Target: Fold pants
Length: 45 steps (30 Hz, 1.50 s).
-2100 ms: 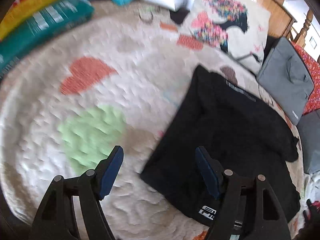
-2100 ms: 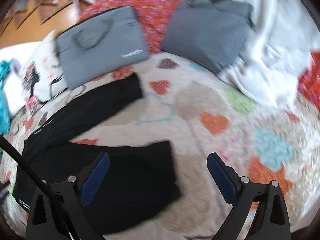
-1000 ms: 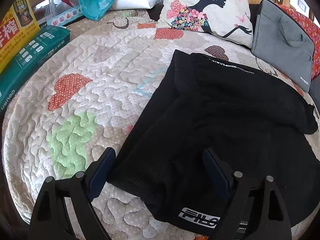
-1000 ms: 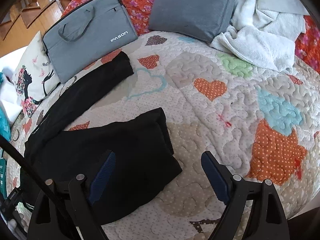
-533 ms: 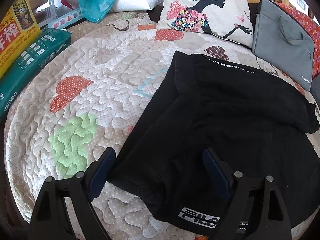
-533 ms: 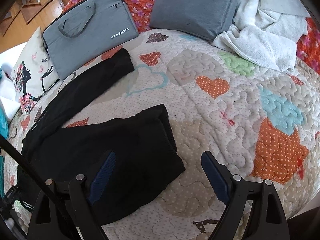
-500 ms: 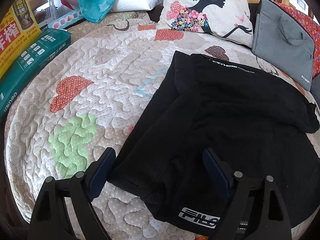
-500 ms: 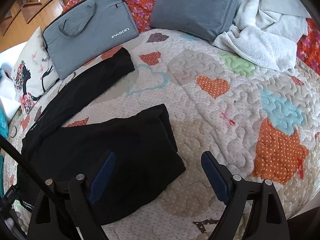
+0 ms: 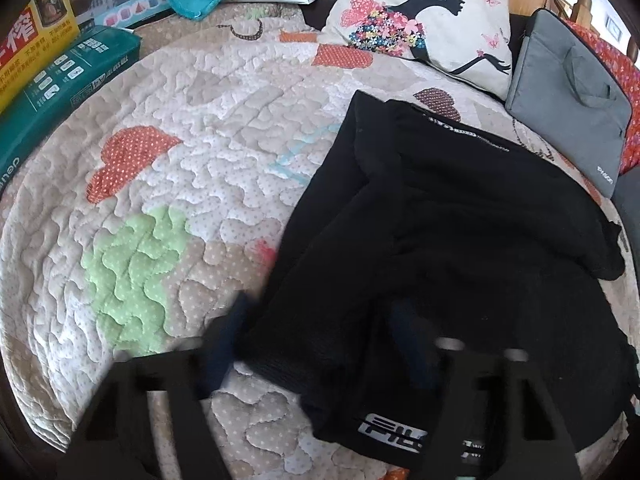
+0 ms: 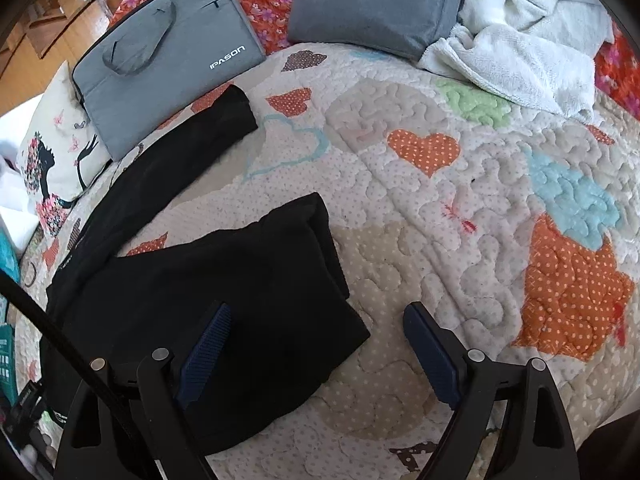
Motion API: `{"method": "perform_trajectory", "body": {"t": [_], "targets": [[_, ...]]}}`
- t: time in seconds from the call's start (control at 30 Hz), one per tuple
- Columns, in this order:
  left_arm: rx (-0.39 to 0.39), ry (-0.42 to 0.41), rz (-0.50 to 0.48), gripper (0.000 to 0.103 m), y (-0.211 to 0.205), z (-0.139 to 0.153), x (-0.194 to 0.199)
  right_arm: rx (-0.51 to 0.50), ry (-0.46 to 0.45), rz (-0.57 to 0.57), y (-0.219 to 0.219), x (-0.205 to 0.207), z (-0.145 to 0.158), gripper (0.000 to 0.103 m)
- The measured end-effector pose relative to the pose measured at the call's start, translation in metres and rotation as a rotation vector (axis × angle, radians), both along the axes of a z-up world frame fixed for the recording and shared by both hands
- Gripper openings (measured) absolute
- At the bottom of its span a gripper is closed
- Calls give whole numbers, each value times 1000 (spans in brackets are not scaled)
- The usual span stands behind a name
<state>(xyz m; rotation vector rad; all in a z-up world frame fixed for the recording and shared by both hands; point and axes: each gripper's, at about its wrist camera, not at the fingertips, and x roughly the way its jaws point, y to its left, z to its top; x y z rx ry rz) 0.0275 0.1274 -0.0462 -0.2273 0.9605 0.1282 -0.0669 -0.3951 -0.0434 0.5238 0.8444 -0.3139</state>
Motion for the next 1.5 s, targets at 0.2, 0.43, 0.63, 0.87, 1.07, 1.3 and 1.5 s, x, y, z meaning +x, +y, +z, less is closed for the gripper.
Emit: {"method": "perform_trajectory", "body": {"t": [0.2, 0.43, 0.63, 0.87, 1.07, 1.3, 1.5], "targets": [[-86, -1, -44, 25, 2, 4, -3, -51, 6, 56, 13, 7, 5, 37], [-105, -33, -39, 24, 3, 23, -29, 43, -42, 86, 7, 2, 12, 17], [-264, 53, 53, 42, 34, -4, -26, 73, -3, 56, 1, -1, 4, 19], [-484, 32, 91, 43, 56, 8, -33, 45, -36, -20, -10, -22, 24, 42], [-253, -39, 73, 45, 42, 50, -36, -112, -121, -76, -15, -43, 70, 43], [-193, -62, 77, 45, 65, 66, -9, -149, -203, 67, -11, -19, 97, 77], [-139, -57, -35, 45, 43, 68, 81, -273, -117, 304, 18, 62, 118, 66]]}}
